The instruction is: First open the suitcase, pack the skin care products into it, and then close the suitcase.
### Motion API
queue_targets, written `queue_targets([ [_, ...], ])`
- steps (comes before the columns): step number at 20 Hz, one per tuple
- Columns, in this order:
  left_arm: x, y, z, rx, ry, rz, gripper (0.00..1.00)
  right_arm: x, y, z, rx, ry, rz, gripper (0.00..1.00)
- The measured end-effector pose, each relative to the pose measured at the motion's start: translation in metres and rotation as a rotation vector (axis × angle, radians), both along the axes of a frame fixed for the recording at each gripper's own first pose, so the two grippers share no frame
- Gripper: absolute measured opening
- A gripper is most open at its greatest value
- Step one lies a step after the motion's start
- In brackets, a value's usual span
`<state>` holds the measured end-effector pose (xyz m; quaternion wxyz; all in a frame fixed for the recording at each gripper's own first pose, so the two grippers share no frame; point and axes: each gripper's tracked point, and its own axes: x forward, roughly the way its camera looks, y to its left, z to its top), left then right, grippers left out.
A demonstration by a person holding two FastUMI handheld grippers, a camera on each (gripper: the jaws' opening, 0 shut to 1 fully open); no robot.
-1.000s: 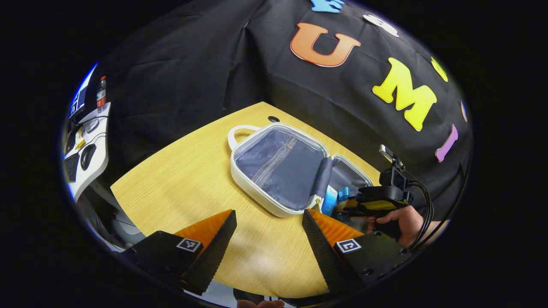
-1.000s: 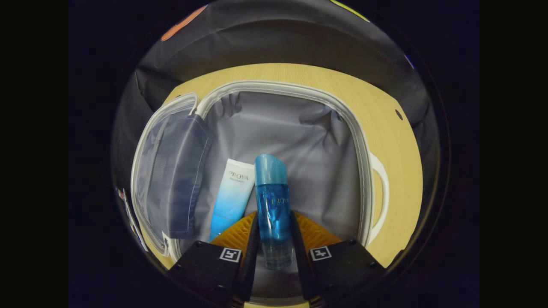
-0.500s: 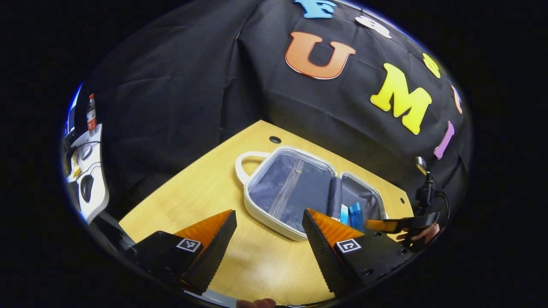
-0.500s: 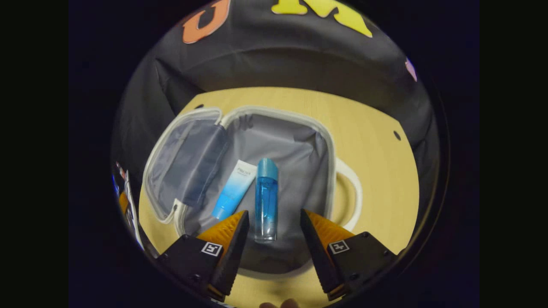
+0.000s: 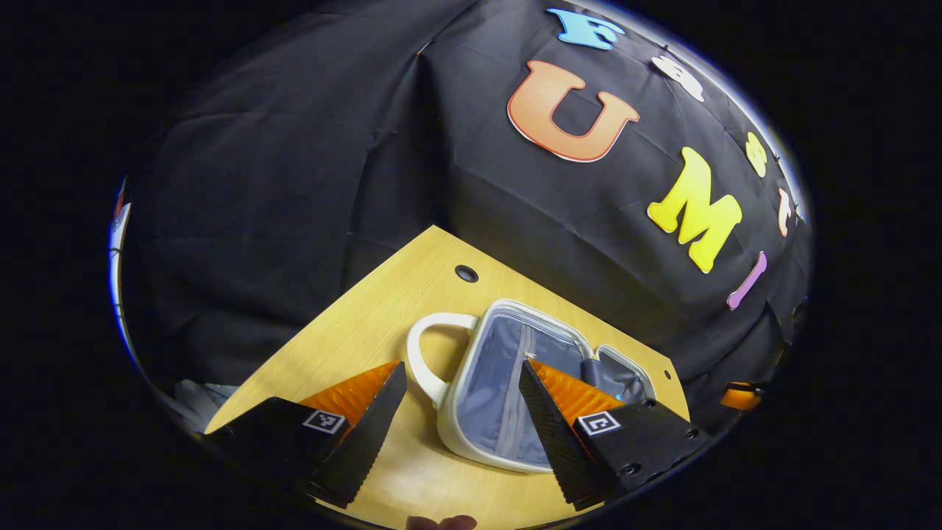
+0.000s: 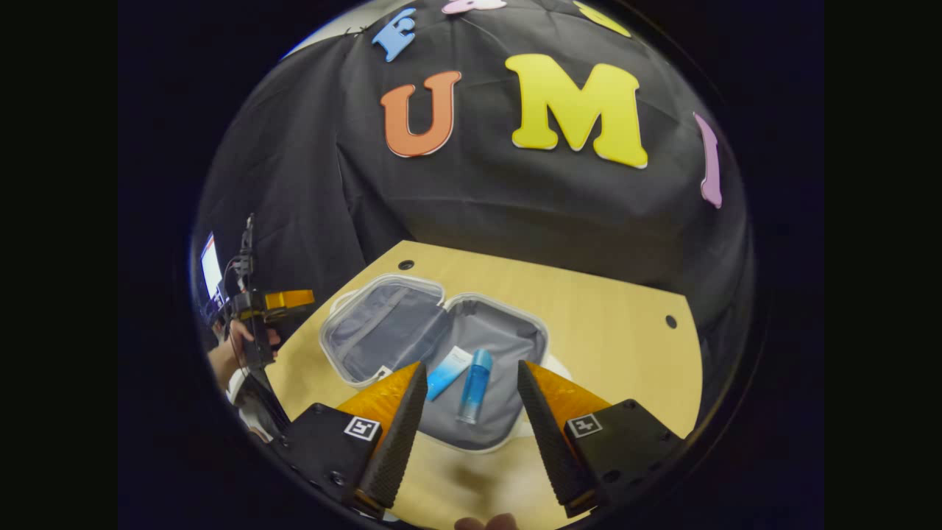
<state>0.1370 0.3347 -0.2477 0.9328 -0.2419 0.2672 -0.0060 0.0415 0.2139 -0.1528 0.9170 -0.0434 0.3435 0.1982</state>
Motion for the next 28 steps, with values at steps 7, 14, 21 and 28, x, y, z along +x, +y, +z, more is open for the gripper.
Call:
queue_targets([
  [7,0.044,0.022,-0.062,-0.13,0.111,0.003,0.96,-0.015,-0.054,0.002,-0.118,-0.015,-0.047,0.74],
  [14,0.07,0.007,-0.086,-0.29,0.159,-0.004,0.66,-0.012,-0.061,0.01,-0.146,-0.029,-0.078,0.72],
  [21,0.081,0.004,-0.066,-0.28,0.117,0.014,0.11,-0.018,-0.057,0.014,-0.097,-0.036,-0.094,0.75],
  [28,0.081,-0.037,0.085,-0.057,-0.145,-0.043,0.05,-0.017,-0.085,0.037,-0.022,-0.129,-0.171,0.77],
])
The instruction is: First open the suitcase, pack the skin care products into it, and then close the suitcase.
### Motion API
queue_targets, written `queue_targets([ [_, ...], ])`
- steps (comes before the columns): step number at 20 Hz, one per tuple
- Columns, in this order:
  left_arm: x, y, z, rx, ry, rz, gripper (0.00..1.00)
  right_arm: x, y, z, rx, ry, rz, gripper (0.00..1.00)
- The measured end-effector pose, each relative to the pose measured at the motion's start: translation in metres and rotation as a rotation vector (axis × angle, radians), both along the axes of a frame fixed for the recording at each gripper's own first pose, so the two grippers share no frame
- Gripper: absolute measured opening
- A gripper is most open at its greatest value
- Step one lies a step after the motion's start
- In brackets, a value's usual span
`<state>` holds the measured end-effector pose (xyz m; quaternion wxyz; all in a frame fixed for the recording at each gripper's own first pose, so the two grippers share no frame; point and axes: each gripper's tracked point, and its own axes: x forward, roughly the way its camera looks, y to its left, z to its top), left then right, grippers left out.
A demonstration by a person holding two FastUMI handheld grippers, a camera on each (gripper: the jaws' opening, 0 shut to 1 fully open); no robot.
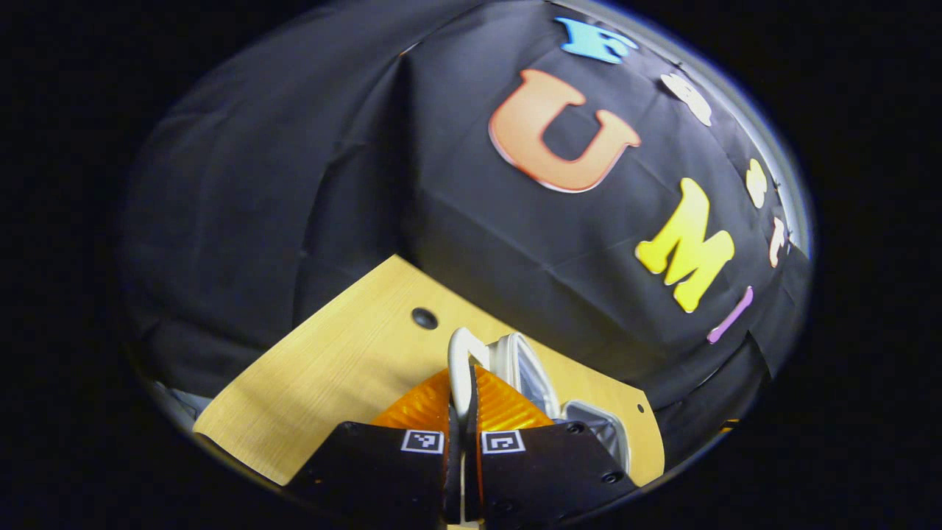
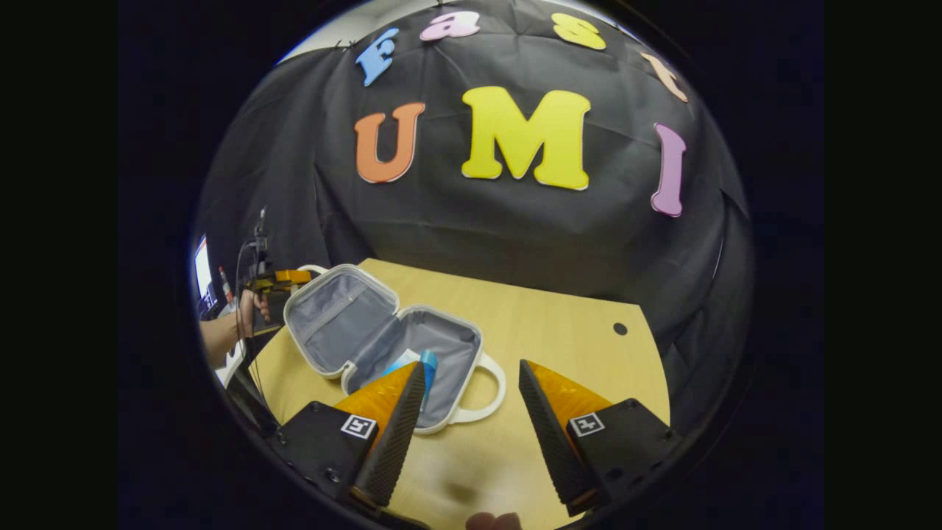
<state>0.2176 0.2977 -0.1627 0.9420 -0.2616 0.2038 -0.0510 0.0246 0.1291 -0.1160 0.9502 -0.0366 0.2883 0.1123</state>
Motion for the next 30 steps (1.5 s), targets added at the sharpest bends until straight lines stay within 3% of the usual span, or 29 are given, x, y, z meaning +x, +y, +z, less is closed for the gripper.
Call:
queue_targets([
  [8,-0.03,-0.129,0.094,0.212,-0.088,-0.058,0.05,-0.02,-0.067,0.008,0.05,-0.073,-0.128,0.77],
  [12,-0.042,-0.227,0.105,0.336,-0.13,-0.161,0.05,-0.028,-0.117,0.013,0.056,-0.076,-0.209,0.77],
  [16,-0.058,-0.315,0.079,0.421,-0.138,-0.286,0.05,-0.039,-0.163,0.014,0.044,-0.074,-0.272,0.77],
  [20,-0.057,-0.389,0.02,0.481,-0.102,-0.347,0.05,-0.047,-0.207,0.012,-0.001,-0.065,-0.299,0.77],
  [25,-0.061,-0.434,-0.04,0.548,-0.038,-0.399,0.05,-0.051,-0.244,0.003,-0.032,-0.028,-0.316,0.77],
  [30,-0.065,-0.452,-0.079,0.594,0.012,-0.412,0.05,-0.048,-0.259,-0.011,-0.045,0.014,-0.308,0.75],
])
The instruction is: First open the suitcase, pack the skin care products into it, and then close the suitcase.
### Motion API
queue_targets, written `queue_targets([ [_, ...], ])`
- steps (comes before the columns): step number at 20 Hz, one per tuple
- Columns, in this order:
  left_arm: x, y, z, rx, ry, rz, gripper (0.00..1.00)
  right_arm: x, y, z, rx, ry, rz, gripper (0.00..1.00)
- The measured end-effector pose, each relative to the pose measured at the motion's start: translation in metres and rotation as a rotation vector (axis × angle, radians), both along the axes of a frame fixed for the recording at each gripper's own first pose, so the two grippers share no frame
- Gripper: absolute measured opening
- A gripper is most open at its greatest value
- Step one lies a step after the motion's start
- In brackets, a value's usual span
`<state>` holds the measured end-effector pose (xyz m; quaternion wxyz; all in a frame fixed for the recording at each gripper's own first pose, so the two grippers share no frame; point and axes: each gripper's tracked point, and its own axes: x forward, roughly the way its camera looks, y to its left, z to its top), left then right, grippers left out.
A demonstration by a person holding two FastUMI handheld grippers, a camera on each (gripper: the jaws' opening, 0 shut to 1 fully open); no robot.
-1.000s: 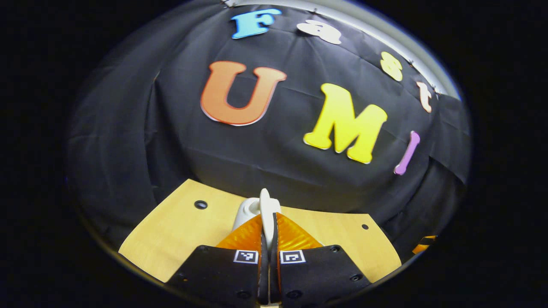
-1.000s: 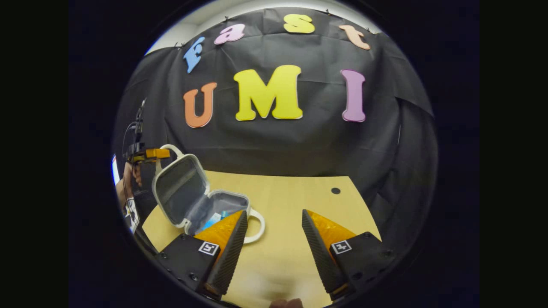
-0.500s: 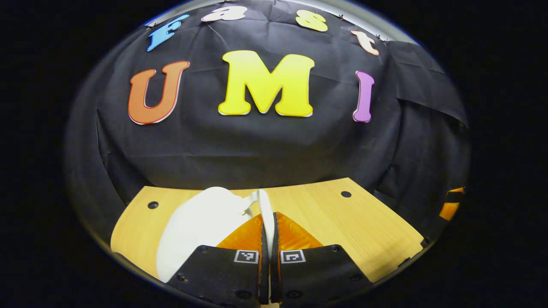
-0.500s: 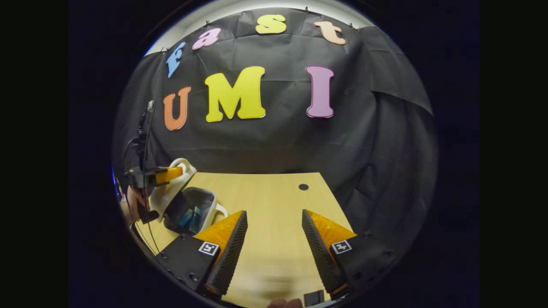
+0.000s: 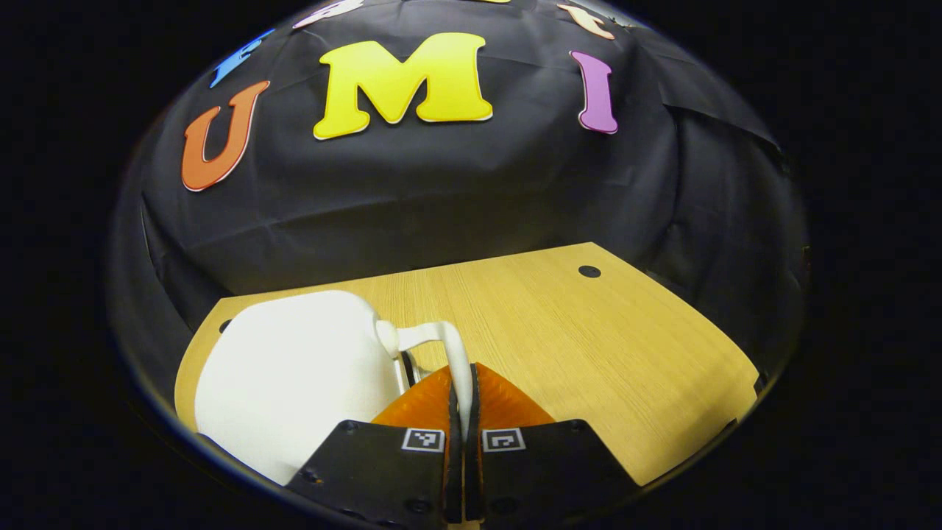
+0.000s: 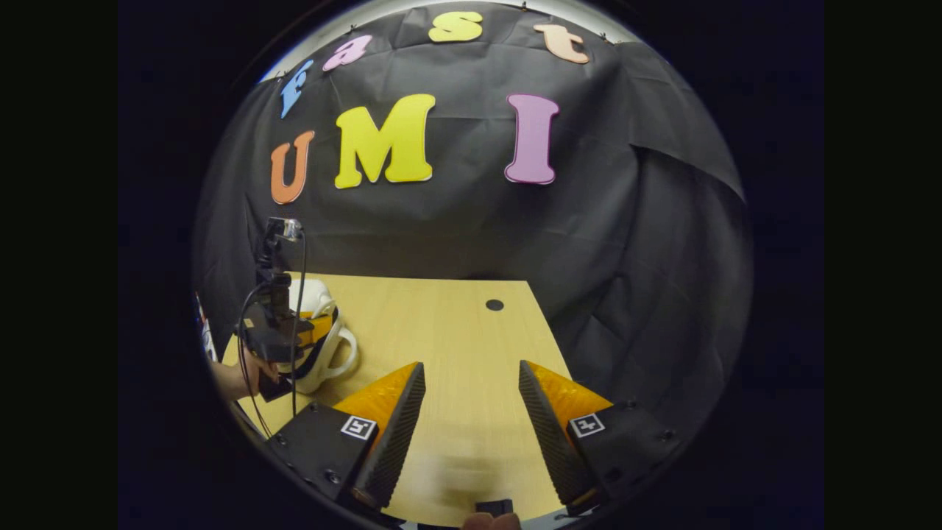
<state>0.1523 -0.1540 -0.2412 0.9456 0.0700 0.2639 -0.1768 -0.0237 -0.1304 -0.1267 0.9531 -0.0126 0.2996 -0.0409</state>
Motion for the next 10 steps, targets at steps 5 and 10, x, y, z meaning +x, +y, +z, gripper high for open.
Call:
queue_targets([
  [5,-0.007,-0.004,-0.014,0.023,0.004,0.052,0.06,0.01,0.007,-0.005,0.003,0.011,0.033,0.76],
  [10,-0.017,-0.02,-0.007,-0.11,0.028,0.032,0.31,0.018,0.021,-0.002,0.005,-0.006,0.069,0.77],
])
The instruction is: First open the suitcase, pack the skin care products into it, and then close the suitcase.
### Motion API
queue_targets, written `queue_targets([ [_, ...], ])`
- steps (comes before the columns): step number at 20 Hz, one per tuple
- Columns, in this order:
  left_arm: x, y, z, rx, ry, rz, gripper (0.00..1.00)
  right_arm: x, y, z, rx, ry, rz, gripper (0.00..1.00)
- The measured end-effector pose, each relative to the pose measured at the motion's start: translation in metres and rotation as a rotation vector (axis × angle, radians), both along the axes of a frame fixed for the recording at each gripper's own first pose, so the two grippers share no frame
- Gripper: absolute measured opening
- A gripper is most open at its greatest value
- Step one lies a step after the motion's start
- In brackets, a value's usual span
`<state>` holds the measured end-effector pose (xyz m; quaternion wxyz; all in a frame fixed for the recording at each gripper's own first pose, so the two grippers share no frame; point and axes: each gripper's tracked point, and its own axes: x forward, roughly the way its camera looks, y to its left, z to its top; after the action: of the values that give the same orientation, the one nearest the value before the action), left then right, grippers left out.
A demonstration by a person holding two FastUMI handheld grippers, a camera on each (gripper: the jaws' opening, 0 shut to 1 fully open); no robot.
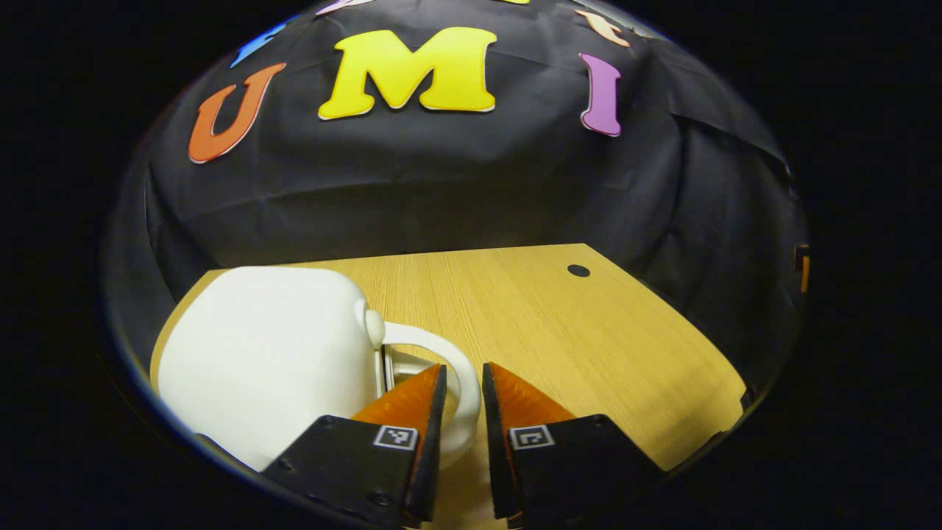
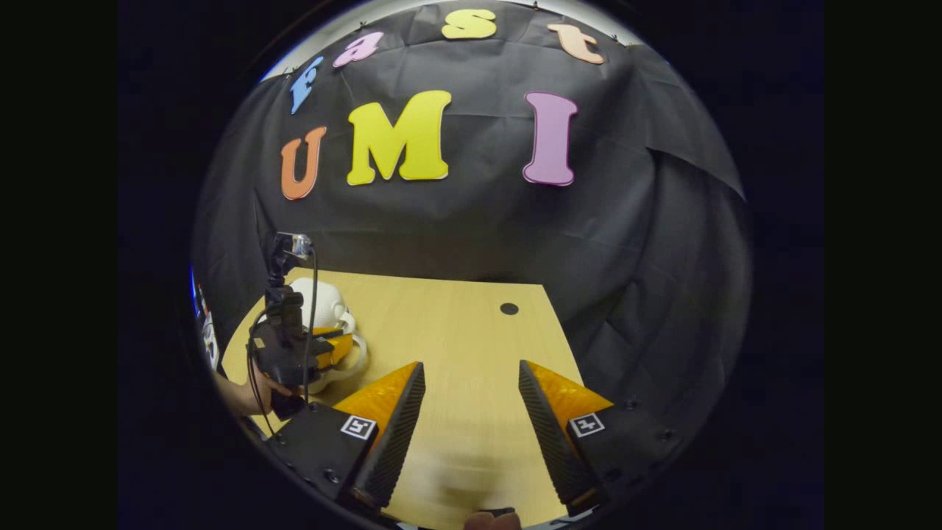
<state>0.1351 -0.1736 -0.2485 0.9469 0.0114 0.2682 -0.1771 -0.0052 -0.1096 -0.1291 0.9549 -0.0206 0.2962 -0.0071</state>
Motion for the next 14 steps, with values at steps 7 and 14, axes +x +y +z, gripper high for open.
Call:
queue_targets([
  [7,-0.006,0.033,0.08,-0.03,-0.111,0.128,1.0,0.023,0.047,0.025,0.029,-0.101,0.064,0.75],
  [14,-0.017,0.097,0.23,-0.04,-0.398,0.252,0.99,0.067,0.084,0.101,0.051,-0.354,0.028,0.76],
])
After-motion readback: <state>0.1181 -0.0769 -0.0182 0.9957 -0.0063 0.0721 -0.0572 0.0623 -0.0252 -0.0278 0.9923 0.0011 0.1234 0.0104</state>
